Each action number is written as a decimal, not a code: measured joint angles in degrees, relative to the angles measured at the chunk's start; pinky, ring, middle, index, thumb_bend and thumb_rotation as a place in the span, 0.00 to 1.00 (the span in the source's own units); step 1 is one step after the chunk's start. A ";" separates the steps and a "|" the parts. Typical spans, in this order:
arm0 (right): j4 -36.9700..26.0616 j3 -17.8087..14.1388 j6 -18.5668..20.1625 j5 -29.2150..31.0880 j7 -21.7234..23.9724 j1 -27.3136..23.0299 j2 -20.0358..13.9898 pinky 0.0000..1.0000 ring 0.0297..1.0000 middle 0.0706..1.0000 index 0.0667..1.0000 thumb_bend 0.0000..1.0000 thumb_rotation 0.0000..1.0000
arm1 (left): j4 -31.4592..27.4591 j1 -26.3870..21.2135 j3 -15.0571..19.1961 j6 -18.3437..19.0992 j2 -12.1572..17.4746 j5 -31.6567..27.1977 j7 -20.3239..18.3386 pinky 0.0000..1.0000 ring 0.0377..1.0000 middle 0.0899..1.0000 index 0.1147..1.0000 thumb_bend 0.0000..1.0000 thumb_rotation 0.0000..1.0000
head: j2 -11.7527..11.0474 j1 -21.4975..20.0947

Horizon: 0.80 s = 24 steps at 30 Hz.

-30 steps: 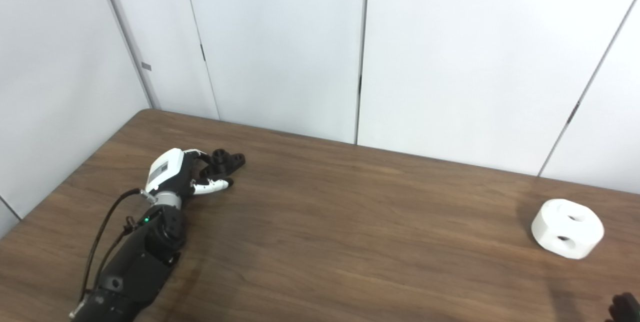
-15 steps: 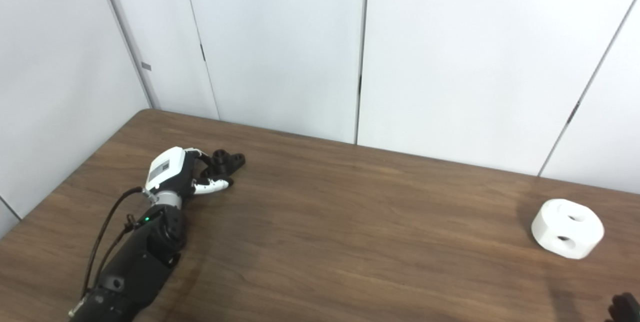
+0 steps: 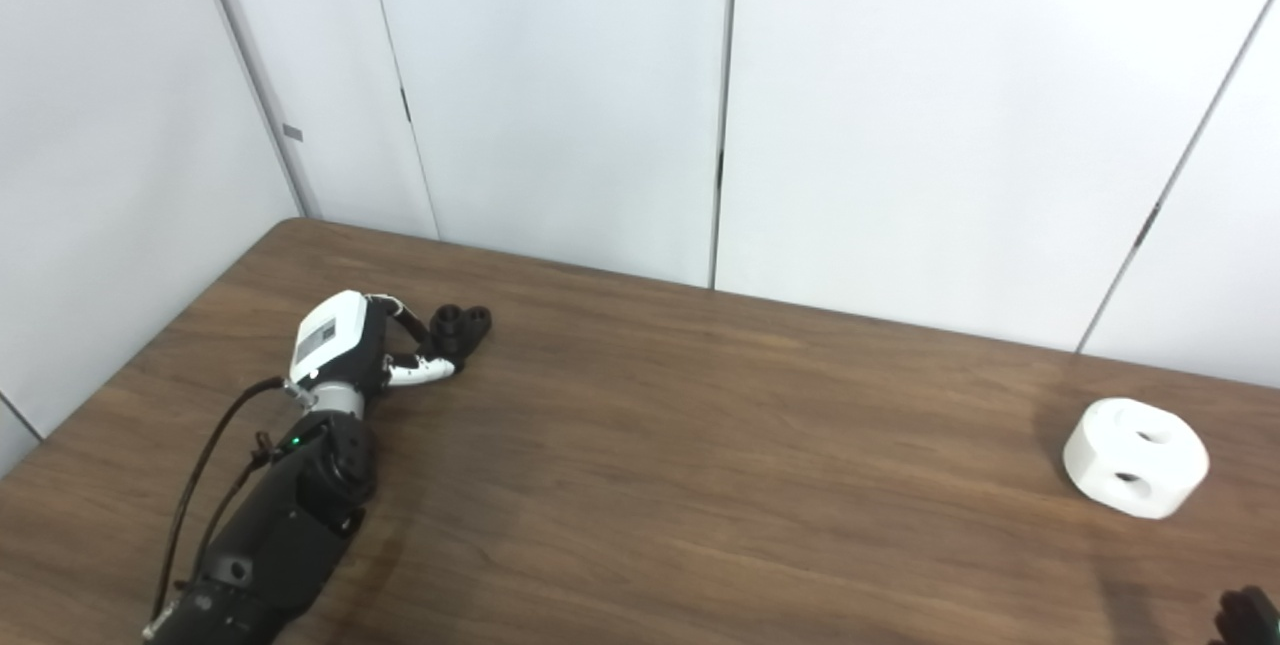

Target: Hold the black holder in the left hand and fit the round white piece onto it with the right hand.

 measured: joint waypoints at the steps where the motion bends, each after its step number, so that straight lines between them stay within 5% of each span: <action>1: 0.00 0.00 0.00 0.00 0.00 0.00 0.00 1.00 1.00 0.98 1.00 0.70 0.97 | 0.00 0.01 0.02 -0.12 0.00 0.00 0.02 0.89 0.92 0.82 0.42 0.52 0.05 | 0.00 0.00; 13: 0.01 0.04 -0.20 0.00 0.14 -0.02 -0.04 1.00 1.00 0.99 1.00 0.69 0.99 | -0.32 0.84 0.31 -1.36 -0.17 -0.70 1.20 0.86 0.89 0.81 0.42 0.51 0.05 | 0.26 -0.35; 24: -0.15 0.05 0.32 -0.40 -0.04 0.03 -0.01 1.00 0.99 0.98 1.00 0.69 0.98 | -9.30 5.51 -0.91 -1.23 -1.51 -1.73 -0.95 0.79 0.87 0.79 0.42 0.52 0.05 | 0.79 -1.23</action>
